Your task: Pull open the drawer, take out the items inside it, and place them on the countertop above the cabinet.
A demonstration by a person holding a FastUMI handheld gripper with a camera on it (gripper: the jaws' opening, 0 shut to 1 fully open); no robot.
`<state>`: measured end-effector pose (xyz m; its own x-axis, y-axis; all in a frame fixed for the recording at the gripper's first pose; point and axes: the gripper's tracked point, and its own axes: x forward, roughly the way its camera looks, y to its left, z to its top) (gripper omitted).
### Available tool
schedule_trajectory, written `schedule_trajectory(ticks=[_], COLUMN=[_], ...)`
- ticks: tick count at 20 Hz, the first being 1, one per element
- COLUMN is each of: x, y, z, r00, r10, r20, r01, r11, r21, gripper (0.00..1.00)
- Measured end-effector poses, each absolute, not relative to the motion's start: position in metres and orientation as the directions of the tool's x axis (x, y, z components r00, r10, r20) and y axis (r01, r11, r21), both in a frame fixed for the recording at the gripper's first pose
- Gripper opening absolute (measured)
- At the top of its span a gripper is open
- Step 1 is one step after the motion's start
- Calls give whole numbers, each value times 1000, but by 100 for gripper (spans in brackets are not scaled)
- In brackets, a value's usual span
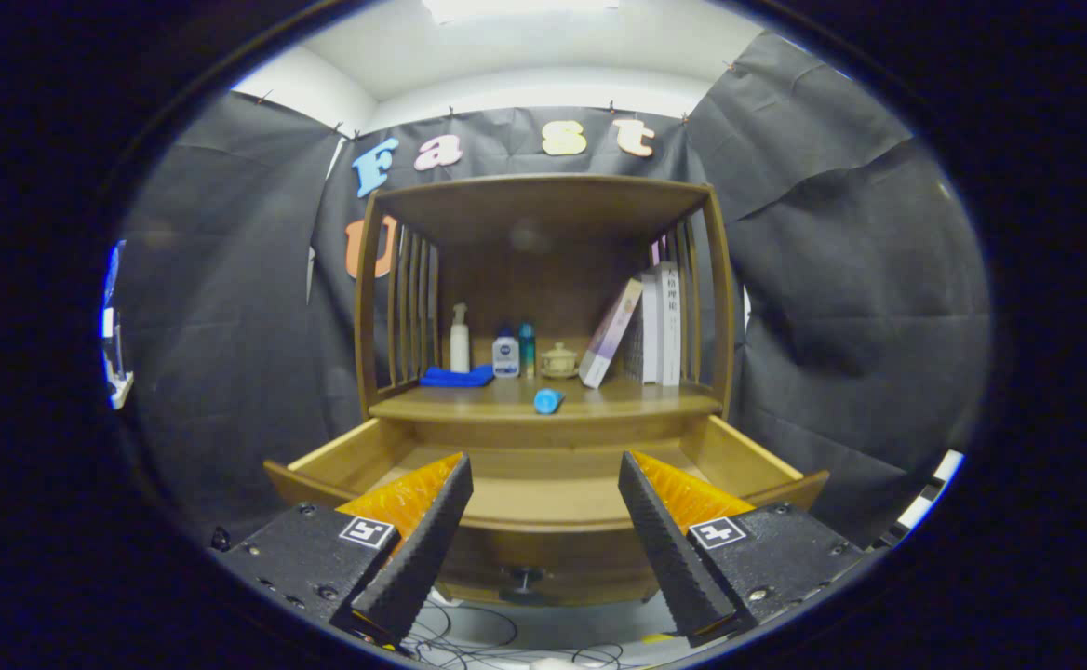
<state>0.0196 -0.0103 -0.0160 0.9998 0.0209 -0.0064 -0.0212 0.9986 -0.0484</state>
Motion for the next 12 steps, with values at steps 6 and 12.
schedule_trajectory(ticks=[6, 12], x=[18, 42], y=[-5, -12], z=[-93, -121], r00=[990, 982], r10=[28, 6], r20=[-136, -188], r01=[-34, -10], r11=[999, 1000], r21=[-40, -21], gripper=[100, 100])
